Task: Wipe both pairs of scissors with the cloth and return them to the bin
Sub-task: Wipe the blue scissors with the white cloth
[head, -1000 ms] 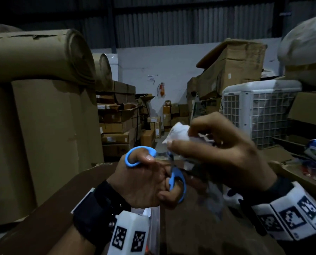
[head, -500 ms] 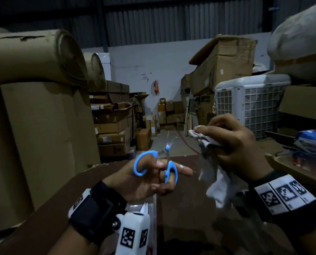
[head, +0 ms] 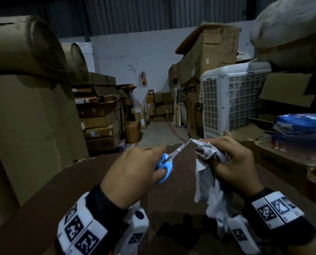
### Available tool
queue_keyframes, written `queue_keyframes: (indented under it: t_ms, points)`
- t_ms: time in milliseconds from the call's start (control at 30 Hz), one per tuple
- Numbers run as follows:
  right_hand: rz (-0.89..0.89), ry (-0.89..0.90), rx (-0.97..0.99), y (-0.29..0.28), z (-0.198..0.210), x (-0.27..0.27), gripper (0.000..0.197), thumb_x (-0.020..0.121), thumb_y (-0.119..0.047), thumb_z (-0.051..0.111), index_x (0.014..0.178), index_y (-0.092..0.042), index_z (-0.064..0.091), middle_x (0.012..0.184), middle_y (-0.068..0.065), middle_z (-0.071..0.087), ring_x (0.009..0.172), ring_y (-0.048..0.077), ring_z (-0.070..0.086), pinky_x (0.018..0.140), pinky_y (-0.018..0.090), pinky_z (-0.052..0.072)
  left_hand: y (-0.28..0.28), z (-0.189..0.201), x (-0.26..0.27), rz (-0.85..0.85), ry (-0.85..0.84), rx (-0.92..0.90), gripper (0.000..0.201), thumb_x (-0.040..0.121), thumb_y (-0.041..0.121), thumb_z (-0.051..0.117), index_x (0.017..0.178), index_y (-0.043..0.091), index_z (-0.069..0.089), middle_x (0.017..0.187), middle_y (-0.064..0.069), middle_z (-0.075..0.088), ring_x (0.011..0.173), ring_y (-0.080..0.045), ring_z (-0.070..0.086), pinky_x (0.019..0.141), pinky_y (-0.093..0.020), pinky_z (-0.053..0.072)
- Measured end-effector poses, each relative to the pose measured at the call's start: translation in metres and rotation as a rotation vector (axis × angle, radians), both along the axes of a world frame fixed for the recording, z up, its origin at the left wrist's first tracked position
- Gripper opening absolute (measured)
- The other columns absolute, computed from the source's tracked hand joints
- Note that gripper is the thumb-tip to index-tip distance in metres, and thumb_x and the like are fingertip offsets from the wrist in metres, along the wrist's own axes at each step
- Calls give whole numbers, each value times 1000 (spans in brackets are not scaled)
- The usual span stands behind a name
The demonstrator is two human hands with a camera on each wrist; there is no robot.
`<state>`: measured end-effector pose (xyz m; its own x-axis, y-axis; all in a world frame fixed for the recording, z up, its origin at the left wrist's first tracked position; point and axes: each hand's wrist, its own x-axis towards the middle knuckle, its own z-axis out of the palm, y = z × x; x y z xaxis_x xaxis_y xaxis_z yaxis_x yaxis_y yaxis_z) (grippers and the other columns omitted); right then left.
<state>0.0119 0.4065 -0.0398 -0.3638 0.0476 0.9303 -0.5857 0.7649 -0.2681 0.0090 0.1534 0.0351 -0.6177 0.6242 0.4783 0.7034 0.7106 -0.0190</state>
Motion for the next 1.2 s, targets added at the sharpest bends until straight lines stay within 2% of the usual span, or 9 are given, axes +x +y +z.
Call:
queue_keyframes:
  t_ms: [100, 167, 233, 367, 500, 733, 867, 1067, 1200]
  points:
    - [98, 19, -86, -8, 7, 9, 35, 81, -13, 81, 111, -27, 70, 104, -6, 70, 97, 2, 65, 80, 18, 50, 7, -2, 7, 142, 221, -120, 62, 99, 50, 51, 155, 33, 29, 114, 5, 68, 97, -12, 62, 73, -24, 41]
    - [105, 19, -59, -10, 8, 11, 37, 80, -6, 82, 111, -23, 70, 104, -5, 70, 97, 4, 65, 80, 21, 51, 6, 2, 11, 259, 327, -297, 71, 83, 56, 72, 145, 30, 50, 85, 3, 73, 73, -14, 64, 62, -26, 31]
    - [100, 17, -18, -12, 8, 12, 34, 80, -8, 82, 111, -16, 72, 104, -2, 70, 97, 9, 66, 80, 28, 53, 5, 0, 10, 307, 307, -347, 74, 57, 55, 91, 121, 23, 73, 54, 2, 65, 46, -16, 58, 56, -25, 25]
    - [24, 134, 26, -17, 6, 15, 29, 81, -12, 81, 108, -9, 72, 103, 4, 70, 93, 15, 68, 77, 34, 55, 8, -8, 0, 347, 347, -301, 70, 77, 58, 76, 138, 27, 60, 69, 2, 73, 62, -17, 67, 61, -27, 32]
    - [-55, 189, 217, -29, 5, 23, 30, 85, -17, 71, 113, -6, 73, 103, 14, 64, 90, 19, 61, 76, 26, 53, 10, -11, -4, 350, 391, -283, 74, 38, 55, 97, 101, 19, 82, 40, 3, 56, 36, -17, 52, 52, -24, 23]
    - [-122, 60, 450, -64, 2, 18, 29, 93, -12, 62, 120, -5, 69, 101, 14, 59, 78, 23, 56, 56, 38, 50, 10, -15, -5, 229, 453, -229, 60, 45, 35, 98, 96, 11, 81, 42, 1, 58, 35, -20, 51, 58, -24, 23]
    - [-64, 8, 505, -64, 1, 19, 23, 94, -12, 59, 114, -6, 70, 98, 13, 57, 76, 22, 53, 54, 39, 50, 7, -18, -12, 174, 409, -247, 43, 41, 34, 96, 75, 19, 75, 40, 1, 54, 35, -20, 48, 58, -24, 24]
    - [49, -137, 619, -45, 11, 22, 26, 85, -15, 69, 111, -19, 71, 104, 5, 52, 78, 19, 55, 56, 38, 52, 11, -21, -15, 198, 359, -220, 55, 30, 47, 98, 77, 25, 77, 42, 5, 57, 39, -16, 52, 58, -23, 24]
    - [-3, -68, 411, -25, 14, 24, 38, 83, -23, 74, 120, -16, 68, 113, 5, 51, 94, 16, 57, 72, 32, 57, 10, -22, -17, 203, 342, -170, 59, 36, 41, 101, 86, 21, 78, 43, 3, 56, 43, -21, 49, 49, -25, 31]
